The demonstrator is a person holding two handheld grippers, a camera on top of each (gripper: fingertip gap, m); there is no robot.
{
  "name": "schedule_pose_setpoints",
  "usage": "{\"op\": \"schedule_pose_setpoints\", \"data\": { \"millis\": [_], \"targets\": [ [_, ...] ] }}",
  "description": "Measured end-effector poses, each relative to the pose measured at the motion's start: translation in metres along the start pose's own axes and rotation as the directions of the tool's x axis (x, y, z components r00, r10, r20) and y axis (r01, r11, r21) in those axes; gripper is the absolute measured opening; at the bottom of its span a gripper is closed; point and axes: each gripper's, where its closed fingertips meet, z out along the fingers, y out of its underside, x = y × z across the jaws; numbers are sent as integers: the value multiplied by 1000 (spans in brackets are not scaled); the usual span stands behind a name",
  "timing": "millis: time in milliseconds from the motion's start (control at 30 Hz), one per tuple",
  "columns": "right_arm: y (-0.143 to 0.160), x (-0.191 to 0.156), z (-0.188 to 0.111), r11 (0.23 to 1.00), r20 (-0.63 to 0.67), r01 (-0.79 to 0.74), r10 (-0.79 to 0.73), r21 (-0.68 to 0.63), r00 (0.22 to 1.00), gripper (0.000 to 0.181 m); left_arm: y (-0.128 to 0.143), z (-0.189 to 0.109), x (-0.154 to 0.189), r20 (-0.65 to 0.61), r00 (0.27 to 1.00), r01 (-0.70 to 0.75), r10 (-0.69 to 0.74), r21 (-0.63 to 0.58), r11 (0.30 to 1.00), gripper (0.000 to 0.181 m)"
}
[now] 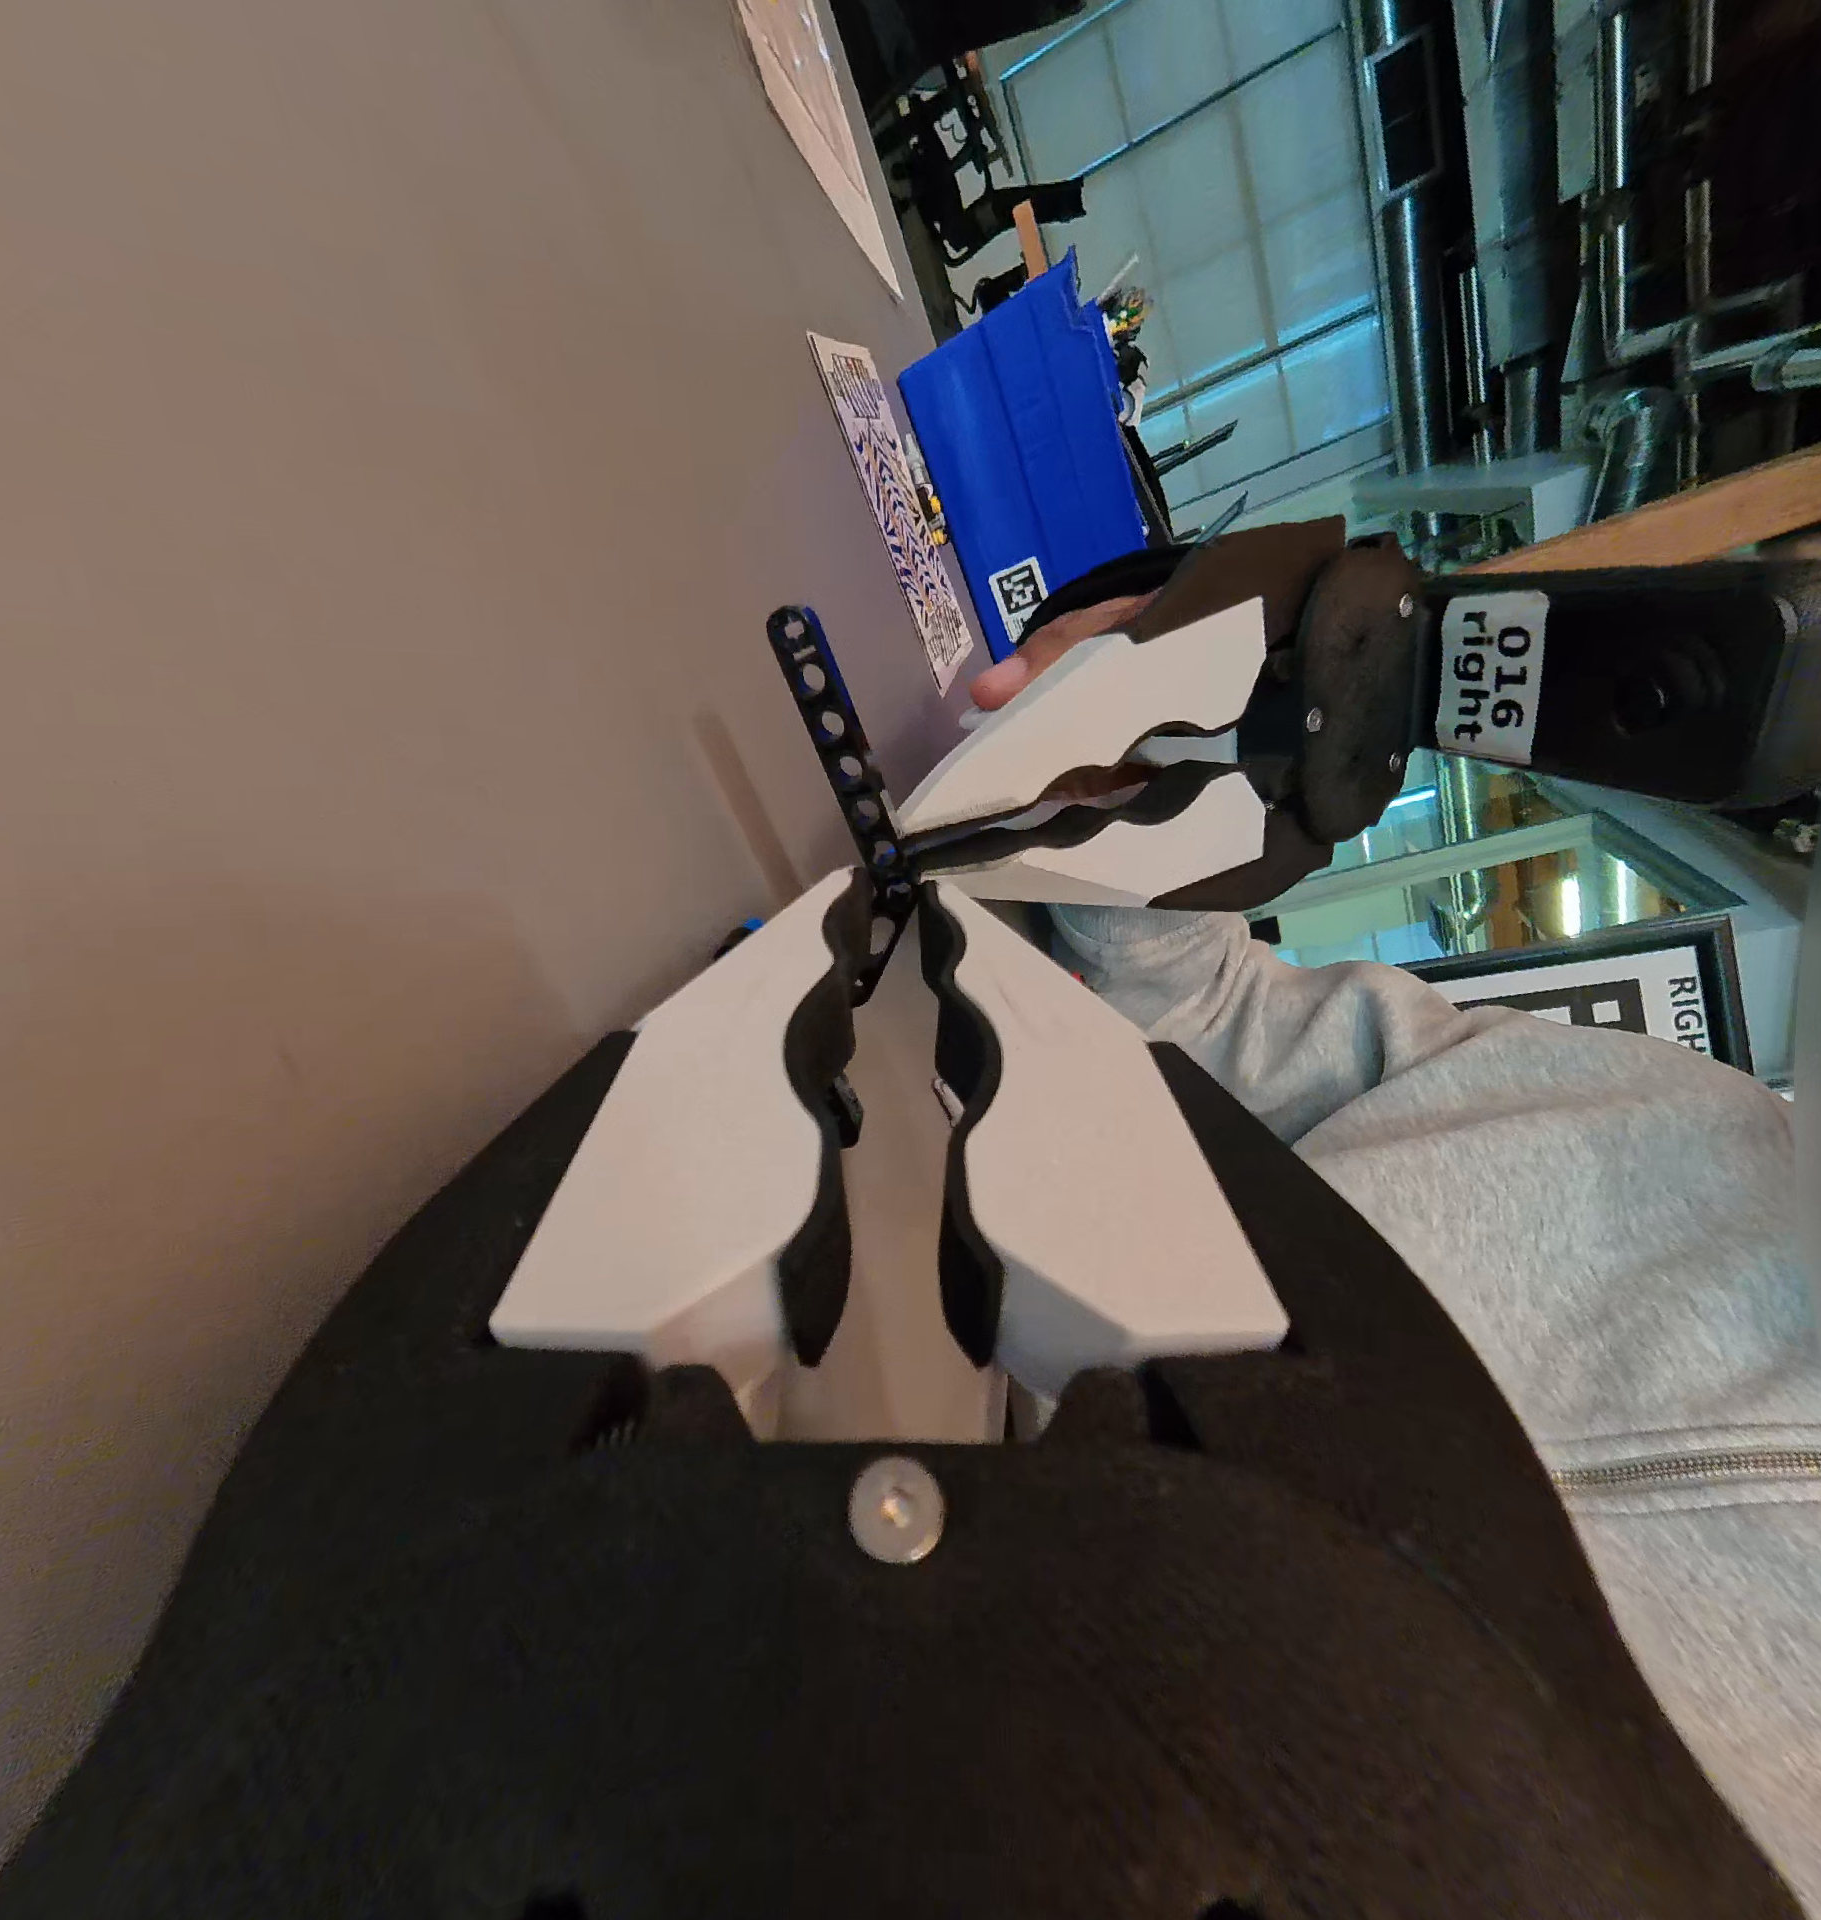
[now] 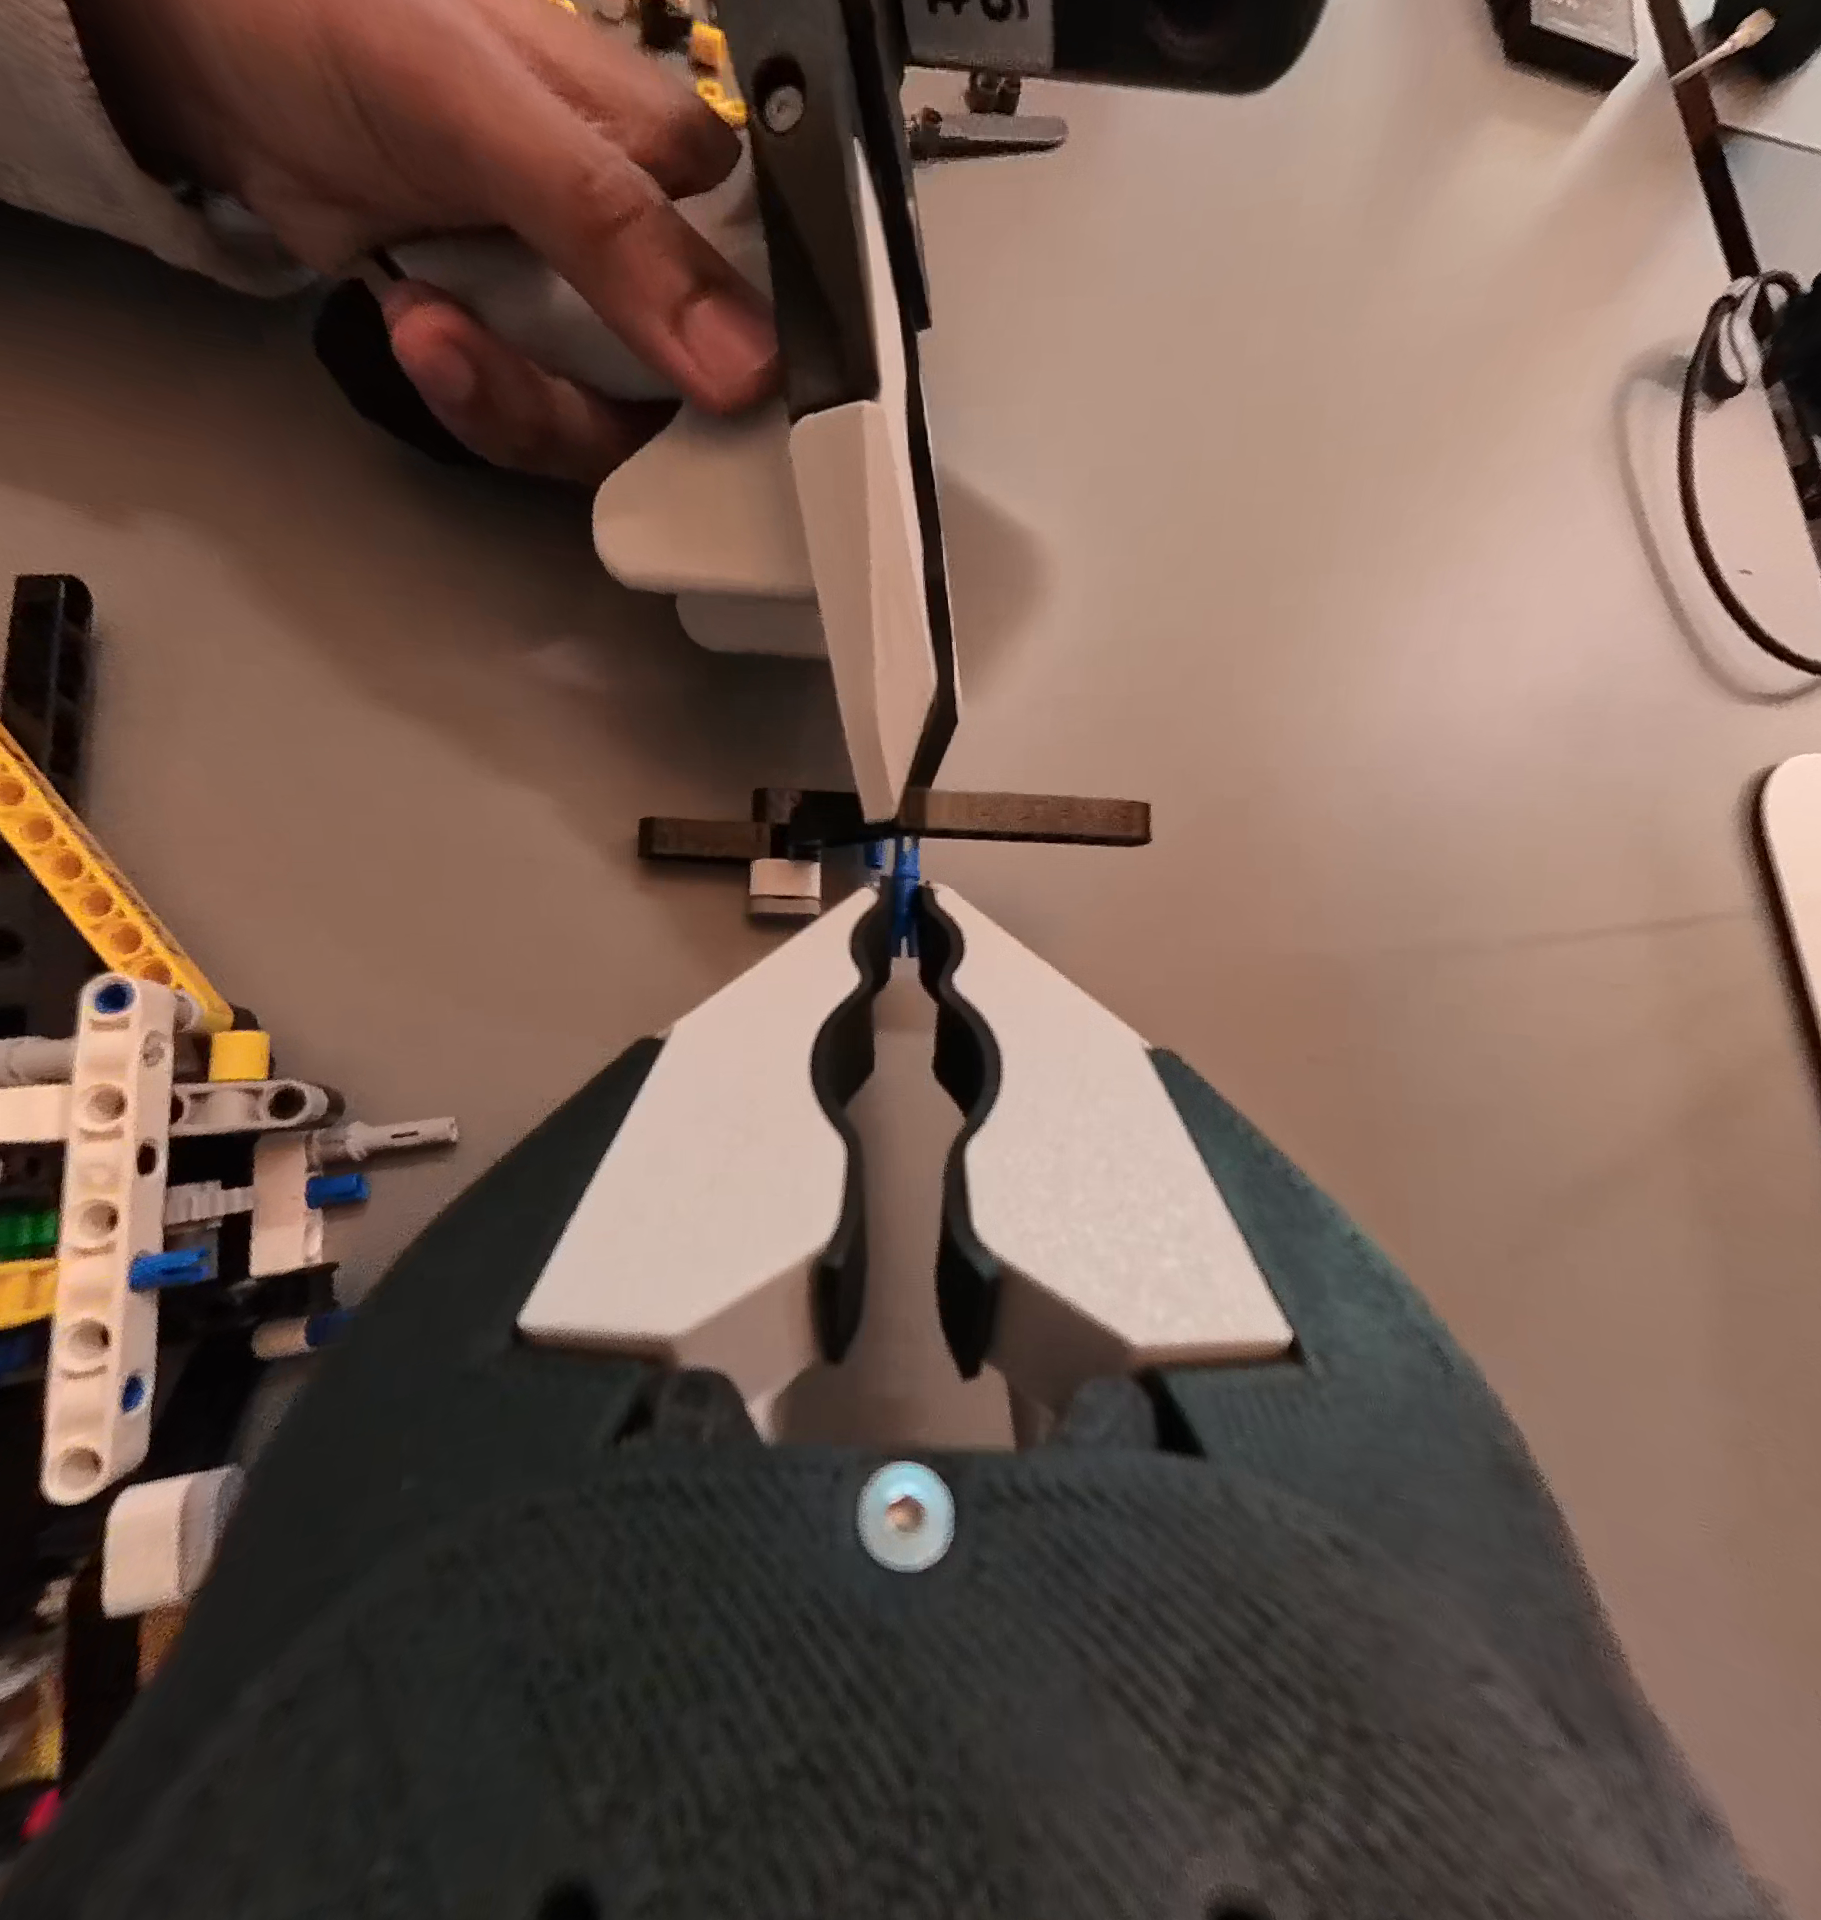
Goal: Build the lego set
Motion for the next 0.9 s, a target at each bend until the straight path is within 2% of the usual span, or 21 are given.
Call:
{"op": "schedule_pose_setpoints", "data": {
  "millis": [567,900],
  "targets": [
    [-2,-2,0,996,-23,87,-87,26,996,2,2,-1,0,-8,1000,20,-20,-14,1000,6],
    [-2,-3,1,998,13,8,-8,56,1000,2,2,-1,-1,15,1000,-5,6,-8,1000,6]
  ]
}}
